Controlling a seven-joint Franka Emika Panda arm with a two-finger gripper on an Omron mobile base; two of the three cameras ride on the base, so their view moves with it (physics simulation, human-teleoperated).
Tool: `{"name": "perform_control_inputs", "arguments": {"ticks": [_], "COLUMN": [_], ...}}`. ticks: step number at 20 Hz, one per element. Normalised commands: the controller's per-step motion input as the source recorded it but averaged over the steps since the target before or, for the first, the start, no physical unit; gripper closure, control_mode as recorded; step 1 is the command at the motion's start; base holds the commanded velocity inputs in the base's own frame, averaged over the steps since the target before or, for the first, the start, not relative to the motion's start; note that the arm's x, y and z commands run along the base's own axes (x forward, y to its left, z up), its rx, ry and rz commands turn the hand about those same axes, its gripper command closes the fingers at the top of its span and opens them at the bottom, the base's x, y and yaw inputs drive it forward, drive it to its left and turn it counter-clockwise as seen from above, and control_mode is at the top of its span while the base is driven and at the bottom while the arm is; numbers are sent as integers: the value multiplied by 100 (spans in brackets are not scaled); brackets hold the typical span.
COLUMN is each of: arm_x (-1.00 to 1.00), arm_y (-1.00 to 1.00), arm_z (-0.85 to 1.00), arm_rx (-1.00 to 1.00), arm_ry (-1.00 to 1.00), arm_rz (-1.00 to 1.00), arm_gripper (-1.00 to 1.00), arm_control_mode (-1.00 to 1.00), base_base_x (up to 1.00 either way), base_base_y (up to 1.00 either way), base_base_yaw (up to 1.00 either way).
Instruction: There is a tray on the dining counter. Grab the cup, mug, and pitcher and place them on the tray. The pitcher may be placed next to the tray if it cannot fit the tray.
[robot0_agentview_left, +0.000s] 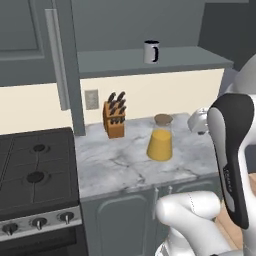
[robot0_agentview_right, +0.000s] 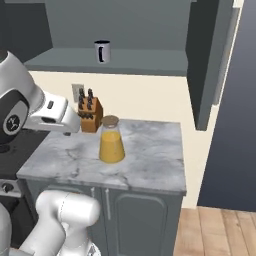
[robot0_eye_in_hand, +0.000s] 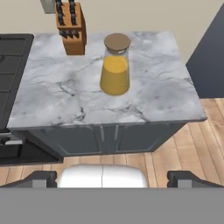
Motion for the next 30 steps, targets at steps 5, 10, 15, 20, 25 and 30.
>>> {"name": "perform_control_inputs", "arguments": {"ticks": [5,10,15,20,25,30], "arm_x": [0,0,0,0,6,0], "arm_y": [0,0,0,0,1,2], "arm_z": [0,0,0,0,8,43], "arm_rx": [0,0,0,0,0,0], "arm_ry": [0,0,0,0,-2,-7], "arm_rz": [0,0,0,0,2,1], "arm_gripper": [-100,-100,-100,-100,-100,-100], "arm_control_mode": [100,100,100,100,-100,-100], "base_base_x": [42,20,28,20,0,0], "base_base_y": [1,0,2,0,0,0], "base_base_yaw": [2,17,4,0,0,0]}}
